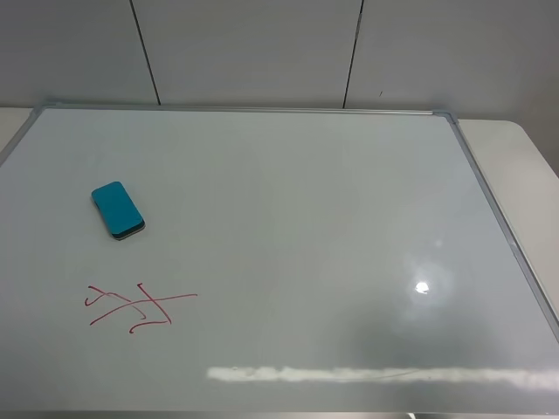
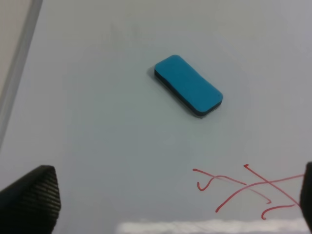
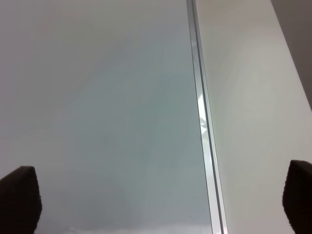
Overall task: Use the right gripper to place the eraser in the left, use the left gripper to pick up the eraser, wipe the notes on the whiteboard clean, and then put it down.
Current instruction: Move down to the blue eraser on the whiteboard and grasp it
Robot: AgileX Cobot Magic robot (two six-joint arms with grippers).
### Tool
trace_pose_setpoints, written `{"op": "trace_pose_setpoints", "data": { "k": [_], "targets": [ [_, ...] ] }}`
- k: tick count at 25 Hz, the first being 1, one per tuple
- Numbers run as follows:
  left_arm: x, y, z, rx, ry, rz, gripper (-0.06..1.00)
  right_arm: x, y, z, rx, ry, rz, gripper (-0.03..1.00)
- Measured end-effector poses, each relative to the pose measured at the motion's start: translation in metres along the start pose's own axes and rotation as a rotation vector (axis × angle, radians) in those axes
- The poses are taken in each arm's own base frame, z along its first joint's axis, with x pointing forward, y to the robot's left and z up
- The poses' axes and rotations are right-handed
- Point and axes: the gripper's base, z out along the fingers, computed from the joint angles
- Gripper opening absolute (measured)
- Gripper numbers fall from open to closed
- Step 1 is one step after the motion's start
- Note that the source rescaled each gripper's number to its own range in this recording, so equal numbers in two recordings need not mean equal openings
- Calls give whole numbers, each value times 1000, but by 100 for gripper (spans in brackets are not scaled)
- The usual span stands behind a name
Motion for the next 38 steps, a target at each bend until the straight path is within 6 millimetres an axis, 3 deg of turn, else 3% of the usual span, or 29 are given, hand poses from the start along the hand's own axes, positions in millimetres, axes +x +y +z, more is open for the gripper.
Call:
{"op": "trace_pose_setpoints", "data": {
  "k": [8,14,19,24,26,27,28,31,38],
  "targets": [
    [-6,2,10,-49,64,-31,100,0,0,0,0,0,0,100],
    [-46,0,41,-95,187,-90,100,0,0,0,0,0,0,100],
    [-74,0,87,-125,344,-212,100,0,0,0,0,0,0,100],
    [-85,1,140,-166,498,-272,100,0,0,0,0,0,0,100],
    [-84,3,164,-186,565,-291,100,0,0,0,0,0,0,100],
    [-84,3,164,-186,565,-291,100,0,0,0,0,0,0,100],
    [-82,4,184,-200,612,-304,100,0,0,0,0,0,0,100],
    [-79,6,211,-216,667,-314,100,0,0,0,0,0,0,100],
    [-71,7,254,-236,711,-394,100,0,0,0,0,0,0,100]
  ]
}}
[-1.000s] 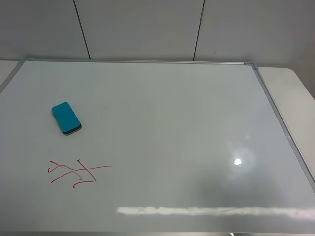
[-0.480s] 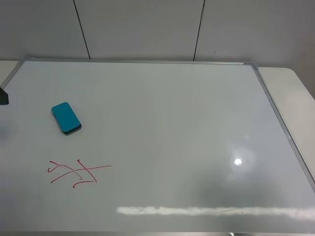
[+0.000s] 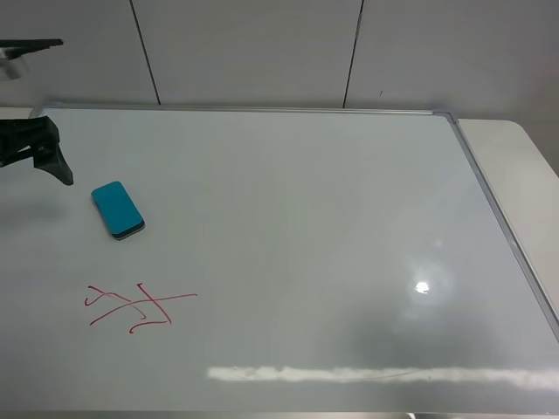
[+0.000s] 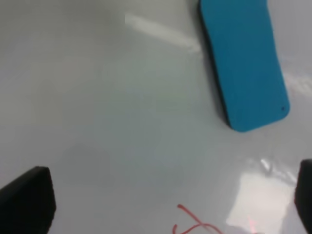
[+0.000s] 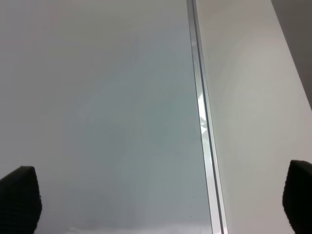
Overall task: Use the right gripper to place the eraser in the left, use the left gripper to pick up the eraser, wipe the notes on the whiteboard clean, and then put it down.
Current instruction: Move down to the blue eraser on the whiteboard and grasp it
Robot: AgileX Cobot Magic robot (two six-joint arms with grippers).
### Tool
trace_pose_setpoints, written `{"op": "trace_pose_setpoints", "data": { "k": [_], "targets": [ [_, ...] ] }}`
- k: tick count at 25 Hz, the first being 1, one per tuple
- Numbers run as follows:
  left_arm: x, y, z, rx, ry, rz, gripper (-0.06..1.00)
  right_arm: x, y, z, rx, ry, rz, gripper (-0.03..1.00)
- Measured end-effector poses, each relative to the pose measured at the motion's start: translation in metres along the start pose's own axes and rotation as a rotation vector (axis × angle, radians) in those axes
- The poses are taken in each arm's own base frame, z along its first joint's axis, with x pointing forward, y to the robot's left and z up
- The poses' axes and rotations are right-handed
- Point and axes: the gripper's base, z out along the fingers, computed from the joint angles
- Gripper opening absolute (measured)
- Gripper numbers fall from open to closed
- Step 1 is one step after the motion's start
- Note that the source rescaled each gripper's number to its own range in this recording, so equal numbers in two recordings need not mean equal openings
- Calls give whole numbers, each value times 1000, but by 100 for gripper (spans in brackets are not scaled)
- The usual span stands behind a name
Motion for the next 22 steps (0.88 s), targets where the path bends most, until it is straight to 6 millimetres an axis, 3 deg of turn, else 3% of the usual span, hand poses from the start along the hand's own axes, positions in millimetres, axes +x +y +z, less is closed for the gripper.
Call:
{"op": "trace_pose_setpoints", "data": {
  "k": [13,17,22],
  "targets": [
    [-10,-4,66,-37,69,-11,100,0,0,0,0,0,0,100],
    [-19,-10,73,-38,96,-26,100,0,0,0,0,0,0,100],
    [-30,-33,76,23,115,-22,100,0,0,0,0,0,0,100]
  ]
}}
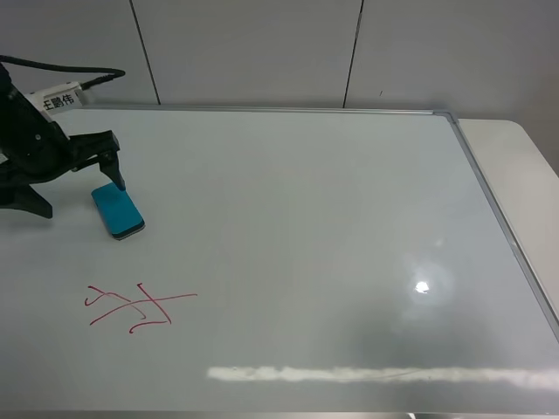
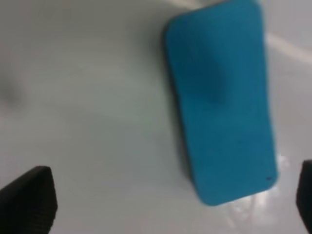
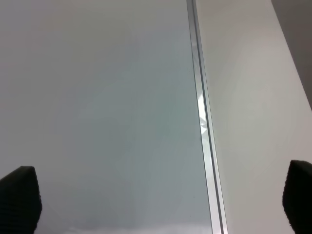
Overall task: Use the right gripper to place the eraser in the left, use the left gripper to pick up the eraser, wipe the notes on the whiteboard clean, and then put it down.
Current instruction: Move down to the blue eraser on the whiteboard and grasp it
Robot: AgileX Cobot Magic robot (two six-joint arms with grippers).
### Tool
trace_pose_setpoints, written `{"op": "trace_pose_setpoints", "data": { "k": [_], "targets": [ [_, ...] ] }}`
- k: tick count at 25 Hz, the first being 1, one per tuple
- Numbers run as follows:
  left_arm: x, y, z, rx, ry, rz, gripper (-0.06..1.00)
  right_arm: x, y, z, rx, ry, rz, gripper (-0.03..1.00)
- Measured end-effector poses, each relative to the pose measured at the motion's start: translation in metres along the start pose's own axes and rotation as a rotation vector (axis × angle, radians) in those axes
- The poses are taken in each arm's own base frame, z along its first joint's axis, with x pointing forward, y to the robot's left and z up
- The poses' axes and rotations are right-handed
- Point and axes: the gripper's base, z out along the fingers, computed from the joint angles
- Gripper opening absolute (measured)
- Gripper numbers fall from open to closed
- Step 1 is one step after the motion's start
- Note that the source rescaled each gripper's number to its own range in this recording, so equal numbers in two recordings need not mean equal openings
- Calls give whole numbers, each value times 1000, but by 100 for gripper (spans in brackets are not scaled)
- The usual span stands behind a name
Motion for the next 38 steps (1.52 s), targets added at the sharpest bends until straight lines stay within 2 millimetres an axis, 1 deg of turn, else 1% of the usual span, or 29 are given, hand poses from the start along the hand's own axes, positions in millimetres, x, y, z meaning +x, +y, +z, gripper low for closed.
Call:
{"op": "trace_pose_setpoints", "data": {
  "k": [4,8,13,16,27,30,31,38],
  "targets": [
    [-1,-18,10,15,19,38,100,0,0,0,0,0,0,100],
    [-3,-28,25,-14,38,60,100,0,0,0,0,0,0,100],
    [-6,-26,42,-70,45,42,100,0,0,0,0,0,0,100],
    [-7,-25,48,-81,35,33,100,0,0,0,0,0,0,100],
    [-13,-26,54,-75,-26,52,100,0,0,0,0,0,1,100],
    [-13,-24,59,-85,-24,54,100,0,0,0,0,0,1,100],
    [-12,-23,65,-99,-9,57,100,0,0,0,0,0,1,100],
    [-13,-23,66,-100,-12,58,100,0,0,0,0,0,1,100]
  ]
}}
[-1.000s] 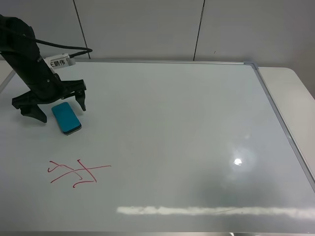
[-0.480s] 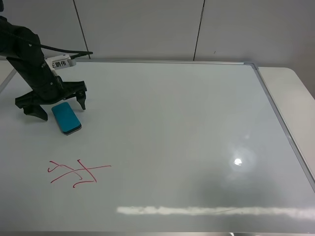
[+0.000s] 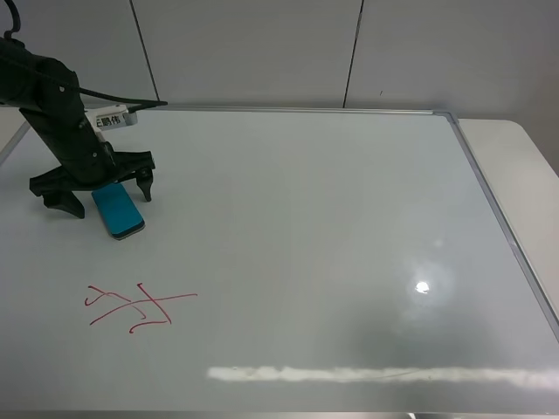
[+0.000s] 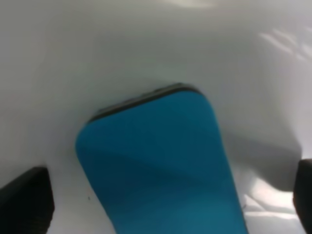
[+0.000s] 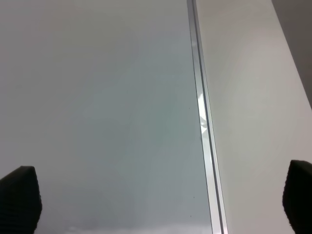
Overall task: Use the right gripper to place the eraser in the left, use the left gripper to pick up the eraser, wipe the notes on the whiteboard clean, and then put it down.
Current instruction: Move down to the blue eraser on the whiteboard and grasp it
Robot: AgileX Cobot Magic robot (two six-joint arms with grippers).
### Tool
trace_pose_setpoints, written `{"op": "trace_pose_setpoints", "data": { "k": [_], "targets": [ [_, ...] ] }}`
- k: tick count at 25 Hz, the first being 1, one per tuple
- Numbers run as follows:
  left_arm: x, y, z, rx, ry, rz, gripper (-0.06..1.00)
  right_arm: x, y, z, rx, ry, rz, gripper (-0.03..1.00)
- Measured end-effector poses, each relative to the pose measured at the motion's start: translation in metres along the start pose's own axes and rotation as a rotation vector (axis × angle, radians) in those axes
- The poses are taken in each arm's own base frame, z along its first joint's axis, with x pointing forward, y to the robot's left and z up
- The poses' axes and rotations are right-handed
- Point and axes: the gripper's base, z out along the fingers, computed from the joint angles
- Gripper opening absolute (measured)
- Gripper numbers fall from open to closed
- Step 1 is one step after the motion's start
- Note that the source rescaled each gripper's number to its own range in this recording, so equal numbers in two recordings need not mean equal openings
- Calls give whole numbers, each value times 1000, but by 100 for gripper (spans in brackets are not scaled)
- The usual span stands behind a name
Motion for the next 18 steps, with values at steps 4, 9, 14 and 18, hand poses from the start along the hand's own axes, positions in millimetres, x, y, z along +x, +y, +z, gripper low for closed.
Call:
{"op": "trace_pose_setpoints", "data": {
  "k": [4,9,14,18],
  "targets": [
    [0,0,-1,-1,1,0,100,0,0,0,0,0,0,100],
    [3,2,-3,-18,29,-3,100,0,0,0,0,0,0,100],
    [2,1,-7,-13,21,-5,100,0,0,0,0,0,0,100],
    [2,1,-9,-11,18,-5,100,0,0,0,0,0,0,100]
  ]
}}
